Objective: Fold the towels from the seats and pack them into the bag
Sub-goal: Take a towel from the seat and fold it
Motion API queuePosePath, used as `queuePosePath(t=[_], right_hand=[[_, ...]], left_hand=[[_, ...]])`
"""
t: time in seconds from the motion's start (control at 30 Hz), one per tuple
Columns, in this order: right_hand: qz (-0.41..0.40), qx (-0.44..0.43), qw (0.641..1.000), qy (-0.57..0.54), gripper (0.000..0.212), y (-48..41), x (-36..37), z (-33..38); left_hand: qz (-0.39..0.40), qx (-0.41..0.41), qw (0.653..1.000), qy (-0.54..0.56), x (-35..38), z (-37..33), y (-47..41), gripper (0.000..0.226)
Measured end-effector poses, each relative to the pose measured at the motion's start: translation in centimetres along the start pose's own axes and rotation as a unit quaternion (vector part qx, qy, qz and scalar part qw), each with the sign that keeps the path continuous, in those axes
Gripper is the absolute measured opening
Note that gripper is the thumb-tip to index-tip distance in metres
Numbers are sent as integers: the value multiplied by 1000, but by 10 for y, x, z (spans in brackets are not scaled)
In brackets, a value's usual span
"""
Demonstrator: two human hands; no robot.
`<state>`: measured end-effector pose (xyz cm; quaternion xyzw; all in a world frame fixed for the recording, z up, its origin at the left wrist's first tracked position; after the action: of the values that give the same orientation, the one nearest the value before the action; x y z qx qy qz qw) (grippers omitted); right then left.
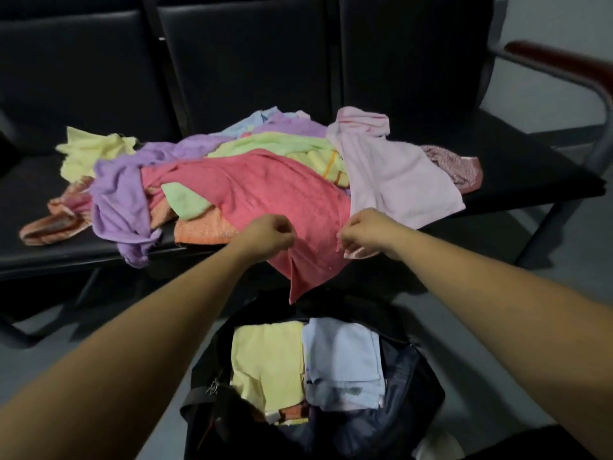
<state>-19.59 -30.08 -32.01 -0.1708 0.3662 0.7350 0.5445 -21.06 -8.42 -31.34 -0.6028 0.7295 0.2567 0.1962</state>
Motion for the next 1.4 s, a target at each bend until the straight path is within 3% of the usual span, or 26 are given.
queuePosePath(t=[0.13,0.2,0.4,0.47,0.63,0.9,1.0,1.07,1.17,1.23,1.27,1.3,1.4], right_hand=[[-115,-24,993,20,9,-11,-19,27],[-141,-35,987,62,18,-24,-16,33],[-206,59,959,186,57,-64,-3,21],[-221,83,949,210,60,-76,-1,10],[-301,38,934,187,21,-86,-15,-5],[-270,-21,963,-12,31,-47,-41,6],[-285,-75,954,-52,30,-18,-51,22],[-288,-108,949,-67,28,4,-59,36],[-281,-117,943,-137,30,33,-72,55],[-269,-121,928,-226,29,49,-81,68],[-255,-129,918,-273,27,59,-86,76],[-235,-139,909,-315,24,69,-90,84],[-209,-164,891,-368,20,99,-104,113]], left_hand=[[-111,16,991,-66,-39,-8,-12,17],[-147,14,986,-73,-50,2,-21,27],[-89,-10,989,-120,-41,56,-44,61],[-103,1,988,-115,-40,64,-52,63],[-123,1,985,-124,-38,64,-60,61],[-86,-7,991,-104,-42,58,-55,62],[-148,35,983,-98,-42,35,-43,43],[-165,83,983,-11,-40,3,-28,34],[-18,134,980,143,-24,-50,1,58],[83,150,974,146,-7,-78,16,88],[96,155,973,144,0,-88,20,93],[88,159,971,154,5,-100,23,87],[9,183,959,215,2,-131,30,41]])
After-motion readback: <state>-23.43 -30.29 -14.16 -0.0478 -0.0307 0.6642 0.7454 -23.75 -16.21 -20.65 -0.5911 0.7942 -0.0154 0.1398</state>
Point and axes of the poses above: each hand's wrist, its own y-axis away from the middle knuckle, its own x-axis out of the palm, z = x × y, the point moved 2 cm from there along -y, towards the middle knuckle, and after that the axes turned 13 degrees about y, right-handed, at the moved point
